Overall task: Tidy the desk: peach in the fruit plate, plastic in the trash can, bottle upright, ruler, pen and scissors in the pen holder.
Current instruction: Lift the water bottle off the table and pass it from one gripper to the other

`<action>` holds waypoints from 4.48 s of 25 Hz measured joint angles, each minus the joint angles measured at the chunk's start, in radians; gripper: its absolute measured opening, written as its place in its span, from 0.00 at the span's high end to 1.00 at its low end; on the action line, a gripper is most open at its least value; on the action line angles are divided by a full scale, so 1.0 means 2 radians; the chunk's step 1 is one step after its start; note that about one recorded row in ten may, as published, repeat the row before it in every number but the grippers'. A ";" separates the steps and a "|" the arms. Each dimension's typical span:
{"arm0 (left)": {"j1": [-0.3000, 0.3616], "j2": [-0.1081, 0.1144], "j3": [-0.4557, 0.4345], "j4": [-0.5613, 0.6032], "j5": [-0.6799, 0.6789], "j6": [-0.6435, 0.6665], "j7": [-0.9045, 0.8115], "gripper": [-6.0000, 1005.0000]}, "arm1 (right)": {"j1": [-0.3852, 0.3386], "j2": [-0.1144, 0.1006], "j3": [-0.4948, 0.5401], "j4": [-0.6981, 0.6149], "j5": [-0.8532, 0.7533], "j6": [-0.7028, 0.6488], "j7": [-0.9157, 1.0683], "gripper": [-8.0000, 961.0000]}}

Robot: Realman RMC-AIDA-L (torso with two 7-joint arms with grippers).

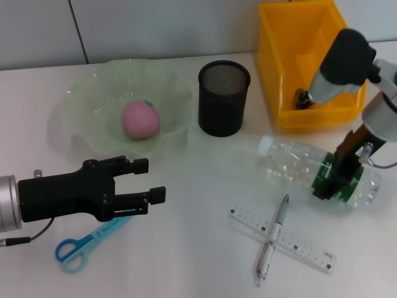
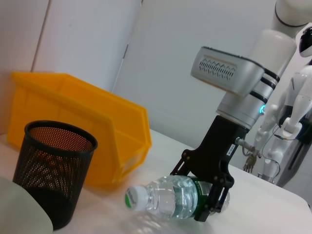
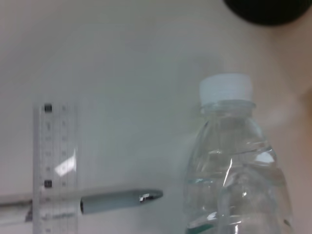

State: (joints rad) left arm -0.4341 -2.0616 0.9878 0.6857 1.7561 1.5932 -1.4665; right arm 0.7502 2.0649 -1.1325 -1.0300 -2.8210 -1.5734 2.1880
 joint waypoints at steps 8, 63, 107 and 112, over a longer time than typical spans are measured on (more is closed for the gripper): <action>0.000 0.000 -0.001 0.000 -0.009 0.000 0.000 0.21 | -0.019 -0.004 0.029 -0.061 0.051 -0.031 -0.012 0.20; -0.053 -0.007 -0.004 -0.128 -0.255 0.046 0.060 0.23 | -0.046 0.010 0.046 0.114 0.530 0.012 -0.326 0.20; -0.054 -0.007 -0.004 -0.154 -0.270 0.057 0.088 0.51 | -0.046 0.010 0.040 0.122 0.535 0.008 -0.321 0.20; -0.054 -0.006 -0.003 -0.154 -0.270 0.056 0.087 0.56 | -0.046 0.009 0.040 0.120 0.535 0.007 -0.318 0.20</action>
State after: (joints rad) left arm -0.5420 -2.0738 0.9816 0.3773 1.2163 1.7062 -1.2927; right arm 0.6591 2.0831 -1.0534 -0.7901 -1.7513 -1.5596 1.5513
